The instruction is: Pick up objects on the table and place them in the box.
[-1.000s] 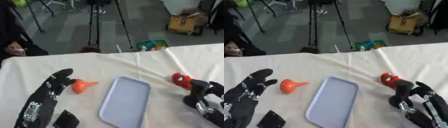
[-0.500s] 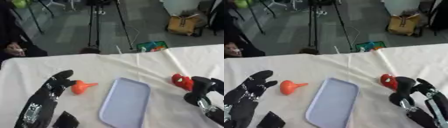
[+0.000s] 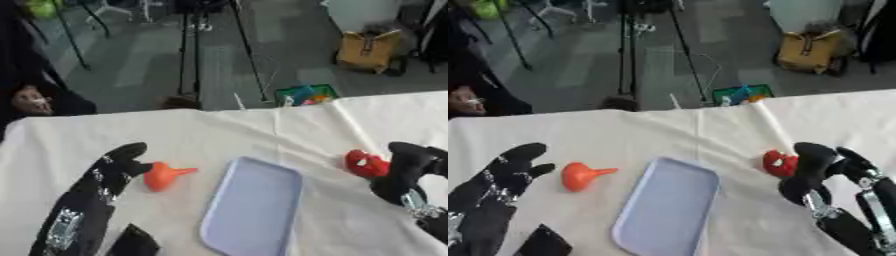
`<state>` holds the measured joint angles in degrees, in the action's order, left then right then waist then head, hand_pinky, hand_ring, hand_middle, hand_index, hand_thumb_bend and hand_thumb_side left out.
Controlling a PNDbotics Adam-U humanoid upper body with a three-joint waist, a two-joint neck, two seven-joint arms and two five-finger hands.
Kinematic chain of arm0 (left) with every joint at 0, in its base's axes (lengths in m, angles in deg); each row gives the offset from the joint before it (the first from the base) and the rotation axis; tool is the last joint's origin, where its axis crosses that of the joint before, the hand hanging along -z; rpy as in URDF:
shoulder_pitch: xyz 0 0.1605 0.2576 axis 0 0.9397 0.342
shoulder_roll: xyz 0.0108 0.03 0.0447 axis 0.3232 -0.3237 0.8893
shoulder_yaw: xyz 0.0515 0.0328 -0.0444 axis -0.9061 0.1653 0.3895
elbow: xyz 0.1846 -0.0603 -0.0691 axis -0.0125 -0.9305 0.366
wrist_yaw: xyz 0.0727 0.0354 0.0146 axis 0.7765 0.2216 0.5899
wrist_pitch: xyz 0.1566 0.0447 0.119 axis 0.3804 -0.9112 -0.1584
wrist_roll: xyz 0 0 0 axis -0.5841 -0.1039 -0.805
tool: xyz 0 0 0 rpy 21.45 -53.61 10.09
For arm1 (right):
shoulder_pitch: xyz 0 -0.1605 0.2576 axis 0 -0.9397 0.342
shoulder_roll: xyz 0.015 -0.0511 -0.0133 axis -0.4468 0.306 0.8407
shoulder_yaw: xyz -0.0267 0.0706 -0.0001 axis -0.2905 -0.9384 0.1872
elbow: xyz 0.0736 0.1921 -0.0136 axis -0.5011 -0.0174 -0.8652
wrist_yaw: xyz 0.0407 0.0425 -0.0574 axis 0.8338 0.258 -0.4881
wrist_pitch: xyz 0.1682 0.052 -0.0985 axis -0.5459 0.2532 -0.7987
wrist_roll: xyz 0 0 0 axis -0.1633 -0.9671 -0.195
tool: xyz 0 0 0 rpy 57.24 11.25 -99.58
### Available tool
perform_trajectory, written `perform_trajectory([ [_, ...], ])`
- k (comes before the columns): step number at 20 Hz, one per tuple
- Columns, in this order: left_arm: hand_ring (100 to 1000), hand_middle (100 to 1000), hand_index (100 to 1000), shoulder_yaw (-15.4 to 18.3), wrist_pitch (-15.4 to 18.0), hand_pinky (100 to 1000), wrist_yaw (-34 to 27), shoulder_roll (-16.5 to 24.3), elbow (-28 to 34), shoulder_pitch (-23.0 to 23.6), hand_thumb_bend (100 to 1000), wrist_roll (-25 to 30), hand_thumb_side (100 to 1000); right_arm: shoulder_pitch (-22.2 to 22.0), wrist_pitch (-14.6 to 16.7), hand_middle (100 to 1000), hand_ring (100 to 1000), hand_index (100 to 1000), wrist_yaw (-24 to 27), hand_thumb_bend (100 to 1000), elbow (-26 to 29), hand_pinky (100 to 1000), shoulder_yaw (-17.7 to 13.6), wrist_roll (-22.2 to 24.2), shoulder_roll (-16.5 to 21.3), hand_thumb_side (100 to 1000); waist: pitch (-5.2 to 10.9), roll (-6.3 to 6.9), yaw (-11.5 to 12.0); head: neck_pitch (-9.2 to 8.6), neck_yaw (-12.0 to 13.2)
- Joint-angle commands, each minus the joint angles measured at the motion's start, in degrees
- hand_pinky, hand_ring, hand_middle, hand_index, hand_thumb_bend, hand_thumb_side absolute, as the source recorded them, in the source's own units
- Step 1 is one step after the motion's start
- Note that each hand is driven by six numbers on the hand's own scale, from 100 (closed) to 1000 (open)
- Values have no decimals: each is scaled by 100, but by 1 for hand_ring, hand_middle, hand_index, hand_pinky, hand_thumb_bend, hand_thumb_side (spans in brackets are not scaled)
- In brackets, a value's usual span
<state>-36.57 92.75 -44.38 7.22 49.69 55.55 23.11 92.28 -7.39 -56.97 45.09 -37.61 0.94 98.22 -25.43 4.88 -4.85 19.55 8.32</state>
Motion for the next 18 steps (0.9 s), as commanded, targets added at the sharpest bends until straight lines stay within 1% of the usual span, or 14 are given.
perform_trajectory([
  [1, 964, 869, 807, -17, 4, 885, -22, 20, 82, -28, 129, 27, 1000, 130, -5, 560, 957, 630, 259, 195, 332, 813, 104, 56, 170, 732, 177, -36, 18, -39, -22],
  [9, 964, 869, 808, -34, -10, 885, -46, 26, 82, -21, 131, 45, 1000, 467, 104, 557, 953, 627, 663, 174, 457, 815, 417, 217, 335, 737, 209, -91, 83, -18, -88],
  [15, 964, 870, 808, -50, -13, 885, -60, 28, 82, -16, 130, 61, 1000, 749, 287, 556, 950, 625, 783, 171, 301, 818, 647, 314, 400, 741, 214, -112, 137, 49, -158],
  [18, 964, 870, 808, -70, -8, 886, -70, 25, 82, -16, 130, 79, 1000, 928, 411, 556, 950, 625, 771, 170, 99, 818, 800, 401, 391, 741, 210, -119, 212, 45, -178],
])
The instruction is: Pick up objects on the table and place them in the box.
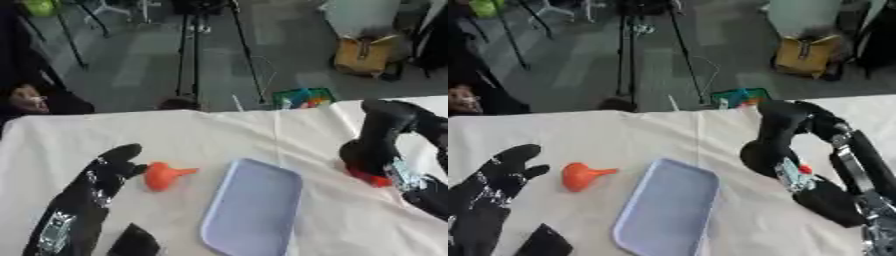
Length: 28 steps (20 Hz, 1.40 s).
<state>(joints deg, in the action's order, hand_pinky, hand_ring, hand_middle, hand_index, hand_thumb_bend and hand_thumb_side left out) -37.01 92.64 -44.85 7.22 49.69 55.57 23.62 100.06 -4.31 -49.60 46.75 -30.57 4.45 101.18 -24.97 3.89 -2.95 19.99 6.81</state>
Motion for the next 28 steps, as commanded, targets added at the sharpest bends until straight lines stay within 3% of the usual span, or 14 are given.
perform_trajectory([
  [1, 964, 870, 808, -30, 6, 886, -27, 25, 82, -18, 129, 33, 1000, 193, 136, 556, 950, 625, 22, 170, -135, 818, 124, 66, 87, 740, 161, -21, 42, -3, -35],
  [28, 966, 871, 808, -137, 72, 889, -131, -21, 82, -104, 132, 85, 1000, 855, 762, 560, 955, 630, -827, 172, -1843, 843, 398, -78, -266, 756, 34, -75, 516, -160, -376],
])
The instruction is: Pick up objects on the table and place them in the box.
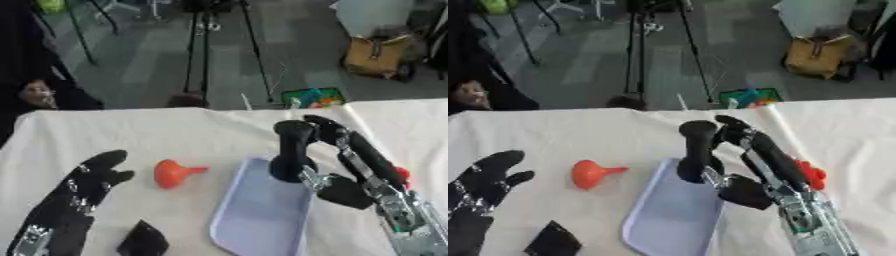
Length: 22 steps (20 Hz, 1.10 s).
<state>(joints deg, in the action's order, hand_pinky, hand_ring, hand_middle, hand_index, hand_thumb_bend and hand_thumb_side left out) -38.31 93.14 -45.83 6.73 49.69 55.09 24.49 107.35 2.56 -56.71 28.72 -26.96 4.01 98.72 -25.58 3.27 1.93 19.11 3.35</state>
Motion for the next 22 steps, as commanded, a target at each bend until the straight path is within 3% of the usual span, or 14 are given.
perform_trajectory([
  [1, 966, 871, 808, -10, 27, 889, -40, 26, 82, -61, 132, -10, 1000, 135, 109, 560, 955, 630, -174, 172, -99, 843, 57, -48, -39, 756, 90, -16, 43, -79, -42],
  [9, 967, 872, 806, -13, 31, 889, -41, 21, 82, -69, 132, -29, 1000, 100, 424, 594, 962, 658, -616, 234, -379, 848, 185, -183, -98, 789, 67, -35, 51, -74, -39],
  [10, 967, 872, 806, -13, 29, 889, -41, 21, 82, -71, 132, -29, 1000, 94, 475, 699, 990, 740, -660, 425, -376, 855, 211, -169, -97, 904, 69, -38, 47, -72, -37],
  [11, 967, 872, 806, -13, 27, 889, -41, 22, 82, -72, 132, -30, 1000, 84, 552, 699, 990, 740, -723, 425, -361, 855, 237, -123, -94, 904, 72, -39, 40, -69, -35],
  [12, 967, 872, 806, -13, 26, 889, -41, 23, 82, -73, 133, -31, 1000, 75, 616, 749, 1000, 791, -777, 495, -348, 863, 246, -83, -95, 940, 75, -40, 35, -67, -33],
  [16, 967, 872, 806, -11, 20, 890, -48, 21, 82, -75, 134, -34, 1000, 38, 832, 802, 1000, 851, -968, 554, -270, 877, 261, 101, -92, 957, 91, -40, 19, -58, -24],
  [22, 967, 872, 807, -7, 21, 890, -64, 24, 82, -77, 134, -36, 1000, -16, 847, 793, 1000, 845, -933, 541, -41, 872, 235, 223, -85, 938, 114, -30, -13, -31, -7],
])
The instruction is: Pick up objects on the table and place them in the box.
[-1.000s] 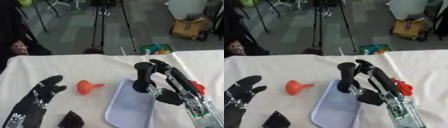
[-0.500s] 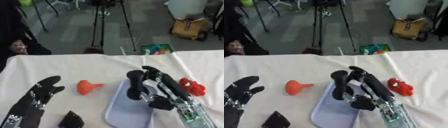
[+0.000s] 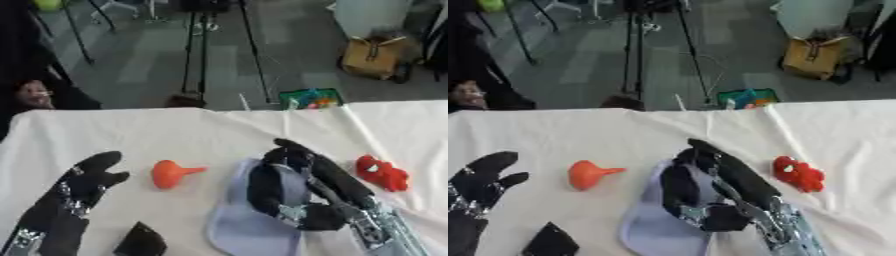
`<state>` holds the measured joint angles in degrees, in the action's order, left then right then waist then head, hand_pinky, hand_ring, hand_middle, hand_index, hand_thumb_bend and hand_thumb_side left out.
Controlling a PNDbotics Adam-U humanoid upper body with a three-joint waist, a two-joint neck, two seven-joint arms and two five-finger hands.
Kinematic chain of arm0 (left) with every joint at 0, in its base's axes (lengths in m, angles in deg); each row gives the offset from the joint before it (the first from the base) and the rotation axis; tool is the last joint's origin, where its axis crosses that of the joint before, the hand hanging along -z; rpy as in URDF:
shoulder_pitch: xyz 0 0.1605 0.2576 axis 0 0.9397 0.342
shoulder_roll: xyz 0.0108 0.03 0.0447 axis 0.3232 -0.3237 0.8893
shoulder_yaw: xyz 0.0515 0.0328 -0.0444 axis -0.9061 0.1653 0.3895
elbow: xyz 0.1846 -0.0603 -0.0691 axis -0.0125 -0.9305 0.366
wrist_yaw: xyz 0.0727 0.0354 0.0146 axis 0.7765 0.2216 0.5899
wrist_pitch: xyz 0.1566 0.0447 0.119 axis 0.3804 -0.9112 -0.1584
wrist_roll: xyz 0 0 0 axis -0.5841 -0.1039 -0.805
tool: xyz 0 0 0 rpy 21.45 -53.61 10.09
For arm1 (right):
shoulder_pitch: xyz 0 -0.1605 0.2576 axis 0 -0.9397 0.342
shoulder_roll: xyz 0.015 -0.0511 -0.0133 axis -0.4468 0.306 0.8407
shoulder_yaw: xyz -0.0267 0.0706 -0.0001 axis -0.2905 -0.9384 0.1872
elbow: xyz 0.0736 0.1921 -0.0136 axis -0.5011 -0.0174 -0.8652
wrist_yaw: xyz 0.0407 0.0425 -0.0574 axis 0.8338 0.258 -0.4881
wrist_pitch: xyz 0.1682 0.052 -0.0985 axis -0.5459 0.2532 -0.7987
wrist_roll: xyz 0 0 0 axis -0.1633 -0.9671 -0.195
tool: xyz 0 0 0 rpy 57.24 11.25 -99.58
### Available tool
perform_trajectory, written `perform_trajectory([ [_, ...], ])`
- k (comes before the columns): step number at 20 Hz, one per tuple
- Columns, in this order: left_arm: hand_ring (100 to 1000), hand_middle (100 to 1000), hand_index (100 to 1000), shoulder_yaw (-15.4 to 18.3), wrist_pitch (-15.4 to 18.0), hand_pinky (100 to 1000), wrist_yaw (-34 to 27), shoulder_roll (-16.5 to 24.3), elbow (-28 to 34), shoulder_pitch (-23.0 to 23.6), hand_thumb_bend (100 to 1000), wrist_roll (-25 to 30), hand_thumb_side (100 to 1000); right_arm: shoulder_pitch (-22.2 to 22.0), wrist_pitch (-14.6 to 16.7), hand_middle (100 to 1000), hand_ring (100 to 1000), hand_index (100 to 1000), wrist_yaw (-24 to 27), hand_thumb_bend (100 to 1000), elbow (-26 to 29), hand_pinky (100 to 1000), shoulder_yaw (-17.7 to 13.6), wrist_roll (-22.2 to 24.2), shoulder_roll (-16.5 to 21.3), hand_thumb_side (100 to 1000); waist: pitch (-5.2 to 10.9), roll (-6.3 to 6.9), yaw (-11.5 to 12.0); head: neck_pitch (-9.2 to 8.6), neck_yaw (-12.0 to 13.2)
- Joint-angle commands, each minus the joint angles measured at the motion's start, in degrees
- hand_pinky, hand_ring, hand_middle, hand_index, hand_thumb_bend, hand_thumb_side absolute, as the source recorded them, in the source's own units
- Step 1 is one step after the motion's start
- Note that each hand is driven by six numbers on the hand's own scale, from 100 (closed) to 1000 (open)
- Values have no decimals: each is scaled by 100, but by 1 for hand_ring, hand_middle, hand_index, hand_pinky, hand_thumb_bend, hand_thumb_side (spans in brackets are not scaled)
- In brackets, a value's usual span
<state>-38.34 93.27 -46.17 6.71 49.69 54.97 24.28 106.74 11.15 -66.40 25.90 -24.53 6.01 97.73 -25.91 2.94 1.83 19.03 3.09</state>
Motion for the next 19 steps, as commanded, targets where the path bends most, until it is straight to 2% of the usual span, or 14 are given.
perform_trajectory([
  [1, 967, 872, 807, -1, 8, 890, -32, 29, 82, -63, 134, -17, 1000, 38, -45, 788, 1000, 840, 98, 539, 314, 871, -23, 8, 27, 936, 151, 5, -16, -19, 29],
  [6, 966, 872, 806, 12, 12, 889, -28, 34, 82, -58, 133, -28, 1000, -33, -268, 747, 1000, 829, 521, 504, 777, 862, -124, -84, 100, 934, 158, 20, -65, -11, 70],
  [12, 966, 872, 806, 49, 33, 889, 6, 45, 82, -50, 133, -64, 1000, -332, -846, 716, 1000, 806, 1306, 461, 2008, 853, -448, -318, 351, 932, 134, 51, -161, 9, 188],
  [15, 966, 872, 806, 65, 43, 889, 35, 49, 82, -49, 132, -85, 1000, -526, -1125, 697, 1000, 796, 1411, 449, 2480, 852, -664, -395, 473, 932, 118, 73, -216, 18, 256],
  [19, 966, 872, 806, 90, 64, 889, 68, 53, 82, -44, 129, -114, 1000, -780, -1362, 678, 987, 782, 1269, 434, 2730, 851, -990, -579, 661, 919, 102, 119, -287, 13, 352],
])
